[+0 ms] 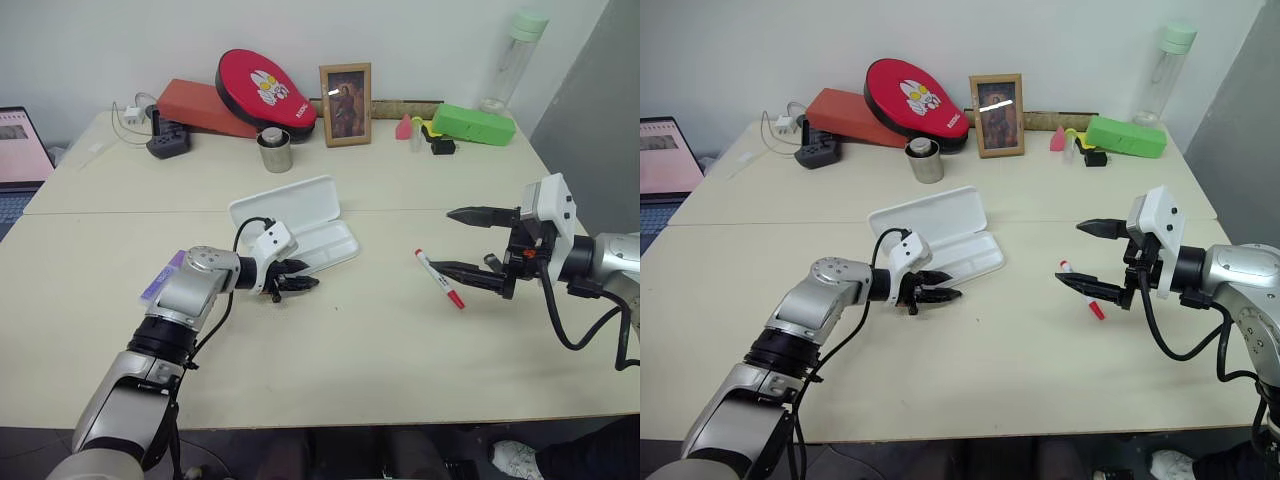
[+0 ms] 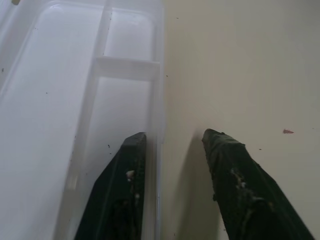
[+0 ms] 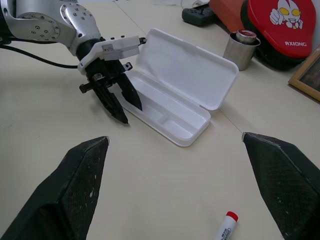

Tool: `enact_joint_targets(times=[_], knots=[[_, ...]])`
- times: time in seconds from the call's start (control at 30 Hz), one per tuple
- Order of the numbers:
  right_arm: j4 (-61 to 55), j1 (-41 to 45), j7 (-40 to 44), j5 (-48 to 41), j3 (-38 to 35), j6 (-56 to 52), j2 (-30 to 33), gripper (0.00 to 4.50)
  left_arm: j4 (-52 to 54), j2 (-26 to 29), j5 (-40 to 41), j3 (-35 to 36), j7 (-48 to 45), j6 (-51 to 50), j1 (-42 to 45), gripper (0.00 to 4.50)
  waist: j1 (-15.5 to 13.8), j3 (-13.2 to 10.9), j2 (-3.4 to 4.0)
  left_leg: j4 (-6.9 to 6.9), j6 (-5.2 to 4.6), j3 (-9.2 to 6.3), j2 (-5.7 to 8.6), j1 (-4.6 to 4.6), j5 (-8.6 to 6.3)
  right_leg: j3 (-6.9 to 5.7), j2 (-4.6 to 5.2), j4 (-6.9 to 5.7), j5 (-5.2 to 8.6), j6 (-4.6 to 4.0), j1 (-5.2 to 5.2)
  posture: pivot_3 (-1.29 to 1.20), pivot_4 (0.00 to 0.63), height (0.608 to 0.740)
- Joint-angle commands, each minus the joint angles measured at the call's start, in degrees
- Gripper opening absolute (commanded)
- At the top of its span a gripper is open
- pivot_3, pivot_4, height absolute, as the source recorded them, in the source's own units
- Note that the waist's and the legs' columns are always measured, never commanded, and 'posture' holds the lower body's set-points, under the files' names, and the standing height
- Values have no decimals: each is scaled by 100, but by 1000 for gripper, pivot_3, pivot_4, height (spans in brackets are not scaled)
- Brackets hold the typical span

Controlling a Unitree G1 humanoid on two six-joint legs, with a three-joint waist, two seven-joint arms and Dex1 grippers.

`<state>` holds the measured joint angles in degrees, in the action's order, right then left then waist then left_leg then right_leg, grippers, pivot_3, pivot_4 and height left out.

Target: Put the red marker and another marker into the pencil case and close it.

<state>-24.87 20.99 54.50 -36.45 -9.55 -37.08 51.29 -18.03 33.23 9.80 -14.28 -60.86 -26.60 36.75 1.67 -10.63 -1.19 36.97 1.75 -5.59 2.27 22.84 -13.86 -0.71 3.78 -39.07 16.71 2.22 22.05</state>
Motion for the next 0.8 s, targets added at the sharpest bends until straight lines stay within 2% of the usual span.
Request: enact_joint_targets(times=[0.03, 0.17, 0.43, 0.57, 0.67, 0.8], knots=[[-249, 16, -70, -102, -212, -8, 73, 4500, -21, 74, -243, -128, -54, 24, -6, 867, 1, 0, 0, 0, 0, 1, 0, -1, 0, 1, 0, 0, 0, 0, 0, 0, 150, 740], [-300, 5, -63, -167, -259, -20, 89, 4500, 25, 63, -273, -98, -103, 49, -51, 12, -2, 0, 0, 0, 0, 0, 0, 0, 0, 0, 0, 0, 0, 0, 0, 0, 150, 740], [-311, 27, -53, -334, -318, -47, 86, 4500, 67, 70, -249, -47, -199, 147, -49, 12, -4, 1, 0, 0, 0, 0, 0, -1, 0, 0, 0, 1, 0, 0, -1, 0, 150, 740], [-290, 35, -55, -333, -313, -32, 88, 4500, 413, 154, -157, -38, -478, 494, -208, 12, -1, 1, 0, 0, 0, 0, 0, -1, 0, 0, 0, 1, 0, 0, -1, 0, 150, 740], [-290, 23, -38, -340, -327, -27, 109, 4500, 1043, 433, 21, -126, -1122, 850, -541, 12, 10, 0, 0, -2, 0, 3, -1, 1, 0, 4, 0, 3, 0, 0, 2, 0, 150, 740], [-309, 9, -28, -358, -331, -28, 132, 4500, 1381, 731, -114, -249, -1439, 1003, -720, 12, -9, 0, 1, -1, 1, -5, -2, 5, 0, 8, 2, 5, 0, -1, 1, 0, 150, 740]])
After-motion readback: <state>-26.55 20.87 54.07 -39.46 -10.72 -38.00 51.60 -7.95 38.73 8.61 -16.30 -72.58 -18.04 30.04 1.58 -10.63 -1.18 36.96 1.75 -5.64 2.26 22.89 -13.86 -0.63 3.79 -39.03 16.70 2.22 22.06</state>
